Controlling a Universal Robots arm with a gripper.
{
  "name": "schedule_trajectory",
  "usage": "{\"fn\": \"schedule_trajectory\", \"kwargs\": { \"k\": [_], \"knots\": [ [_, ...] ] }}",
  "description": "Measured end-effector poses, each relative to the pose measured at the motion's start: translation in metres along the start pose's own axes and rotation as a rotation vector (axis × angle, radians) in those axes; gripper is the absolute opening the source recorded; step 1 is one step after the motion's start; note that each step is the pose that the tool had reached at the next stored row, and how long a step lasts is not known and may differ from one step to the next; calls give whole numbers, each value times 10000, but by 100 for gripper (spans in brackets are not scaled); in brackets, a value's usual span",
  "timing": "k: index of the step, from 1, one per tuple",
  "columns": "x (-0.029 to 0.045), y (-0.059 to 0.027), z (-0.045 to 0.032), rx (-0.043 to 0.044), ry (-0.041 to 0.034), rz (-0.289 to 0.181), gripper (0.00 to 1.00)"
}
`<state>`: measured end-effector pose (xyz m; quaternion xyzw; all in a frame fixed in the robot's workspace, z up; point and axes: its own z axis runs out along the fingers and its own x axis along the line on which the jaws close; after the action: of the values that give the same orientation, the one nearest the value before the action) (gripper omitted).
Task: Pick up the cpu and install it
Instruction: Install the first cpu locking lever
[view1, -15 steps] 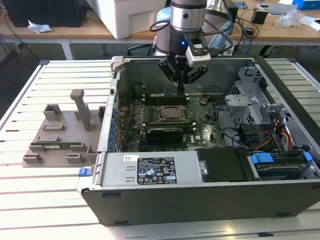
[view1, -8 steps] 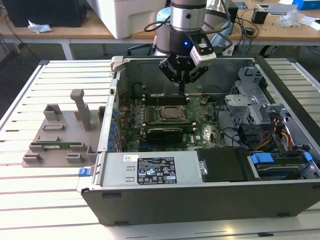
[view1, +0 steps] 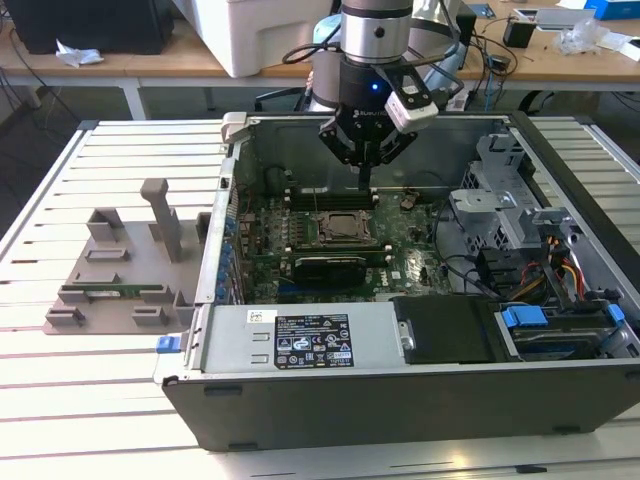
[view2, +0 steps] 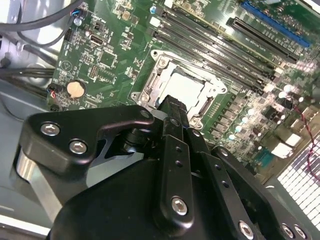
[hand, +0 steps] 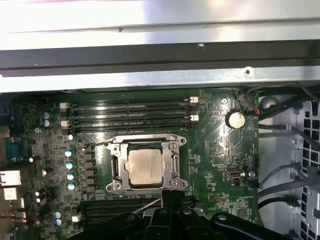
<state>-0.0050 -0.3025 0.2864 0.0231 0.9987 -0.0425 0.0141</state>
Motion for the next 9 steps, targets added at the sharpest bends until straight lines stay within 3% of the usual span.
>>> {"fn": "schedule_trajectory", "kwargs": {
  "k": [9],
  "knots": [
    [0, 0, 0, -30, -85, -1006, 11]
  ]
}}
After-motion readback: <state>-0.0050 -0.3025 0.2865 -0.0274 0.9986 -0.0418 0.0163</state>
